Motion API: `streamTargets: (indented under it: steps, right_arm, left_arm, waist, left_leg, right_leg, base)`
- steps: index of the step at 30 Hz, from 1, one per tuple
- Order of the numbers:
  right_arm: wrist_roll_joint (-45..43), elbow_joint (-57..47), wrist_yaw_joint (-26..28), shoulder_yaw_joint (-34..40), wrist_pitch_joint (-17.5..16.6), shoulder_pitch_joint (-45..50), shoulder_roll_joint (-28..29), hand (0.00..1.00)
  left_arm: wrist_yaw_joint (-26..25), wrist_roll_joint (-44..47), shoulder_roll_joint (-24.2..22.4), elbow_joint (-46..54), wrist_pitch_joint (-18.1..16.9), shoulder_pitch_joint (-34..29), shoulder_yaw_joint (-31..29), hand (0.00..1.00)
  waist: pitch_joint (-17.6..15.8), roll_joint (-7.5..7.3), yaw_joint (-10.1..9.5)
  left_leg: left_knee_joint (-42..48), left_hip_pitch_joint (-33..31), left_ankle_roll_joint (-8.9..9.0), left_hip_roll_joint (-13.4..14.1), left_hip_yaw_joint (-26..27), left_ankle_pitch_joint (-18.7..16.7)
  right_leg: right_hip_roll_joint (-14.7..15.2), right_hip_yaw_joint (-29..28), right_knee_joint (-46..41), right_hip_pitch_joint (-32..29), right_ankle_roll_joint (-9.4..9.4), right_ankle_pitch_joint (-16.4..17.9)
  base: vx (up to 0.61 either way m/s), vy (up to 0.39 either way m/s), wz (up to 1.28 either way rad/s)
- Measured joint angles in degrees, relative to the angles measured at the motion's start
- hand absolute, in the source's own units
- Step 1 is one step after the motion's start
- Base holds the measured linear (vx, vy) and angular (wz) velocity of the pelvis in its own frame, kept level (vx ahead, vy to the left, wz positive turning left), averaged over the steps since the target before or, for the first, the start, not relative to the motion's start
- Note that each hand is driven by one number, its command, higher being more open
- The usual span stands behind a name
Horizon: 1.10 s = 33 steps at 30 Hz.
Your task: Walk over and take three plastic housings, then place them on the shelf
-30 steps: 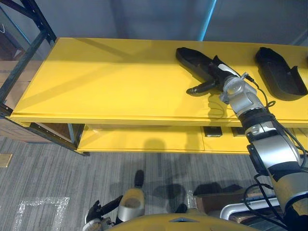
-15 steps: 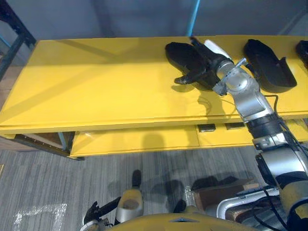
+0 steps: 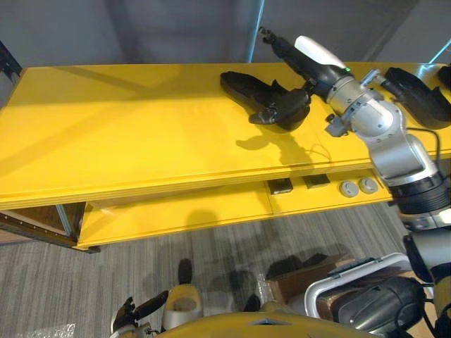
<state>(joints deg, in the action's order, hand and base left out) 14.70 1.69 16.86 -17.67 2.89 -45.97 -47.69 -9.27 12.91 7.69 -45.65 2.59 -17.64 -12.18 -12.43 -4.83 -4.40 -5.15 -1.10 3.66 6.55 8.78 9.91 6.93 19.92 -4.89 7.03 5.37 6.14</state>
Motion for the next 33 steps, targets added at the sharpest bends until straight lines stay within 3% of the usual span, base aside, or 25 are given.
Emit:
streamTargets:
  steps: [3,8,17,23,26,33]
  right_arm:
    - [0.84,2.94,0.05,-0.45,-2.18,-0.17,-3.57,1.0]
    - [3.1,11.02,2.35,-2.81,-6.67,-1.25,-6.45,1.0]
    - [4.0,25.94,3.08,-7.81,-18.11,-3.39,-6.66,1.0]
    - [1.86,30.95,6.38,-8.55,-22.79,-4.58,-6.66,1.0]
    - [1.85,33.95,6.55,-9.65,-23.53,-4.38,-6.65,1.0]
    - [0.75,42.76,6.16,-9.85,-20.11,-4.09,-3.86,1.0]
  left_arm:
    - [-0.01,0.01,0.43,-0.18,0.04,-0.52,0.11,1.0]
    - [0.07,0.01,0.88,-1.04,0.12,-0.5,0.93,1.0]
    - [1.26,0.3,1.01,-1.72,1.33,-0.39,3.46,1.0]
    - [1.51,0.57,1.67,-1.61,1.36,-0.35,4.99,1.0]
    - [1.93,0.55,1.66,-1.62,1.56,-0.62,5.2,1.0]
    - [3.26,0.23,1.15,-1.61,1.4,-0.85,5.64,1.0]
  waist:
    - [0.74,-0.67,0.04]
    - [0.99,-0.31,0.22]
    - [2.05,1.64,-0.18]
    - [2.05,1.75,-0.63]
    - [1.88,2.09,-1.08]
    - [1.24,3.14,-1.95]
  left_leg:
    - [0.02,-0.27,0.16,-0.08,-0.11,0.36]
    - [0.02,-0.26,0.09,-0.1,-0.38,0.54]
    - [-0.01,-0.41,0.04,0.04,-1.76,0.9]
    - [0.0,-0.47,0.11,-0.2,-2.59,0.93]
    - [0.01,-0.49,0.12,-0.56,-2.89,0.91]
    - [0.03,-0.48,0.01,-1.49,-3.97,1.01]
  right_leg:
    - [-0.04,-0.1,0.1,0.07,-0.18,-0.43]
    - [-0.19,0.08,0.04,0.2,-0.21,-0.46]
    - [-0.43,1.26,0.08,0.53,-0.27,-0.51]
    - [-0.35,2.16,0.68,1.08,-0.27,-0.51]
    - [-0.09,2.58,0.96,1.34,-0.2,-0.52]
    - [0.24,3.9,1.07,2.19,0.01,-0.6]
  base:
    - [0.07,-0.021,-0.02]
    - [0.0,-0.003,0.01]
    - [-0.04,-0.011,0.07]
    - [-0.01,-0.011,0.07]
    - [0.01,-0.008,0.06]
    - [0.02,-0.015,0.09]
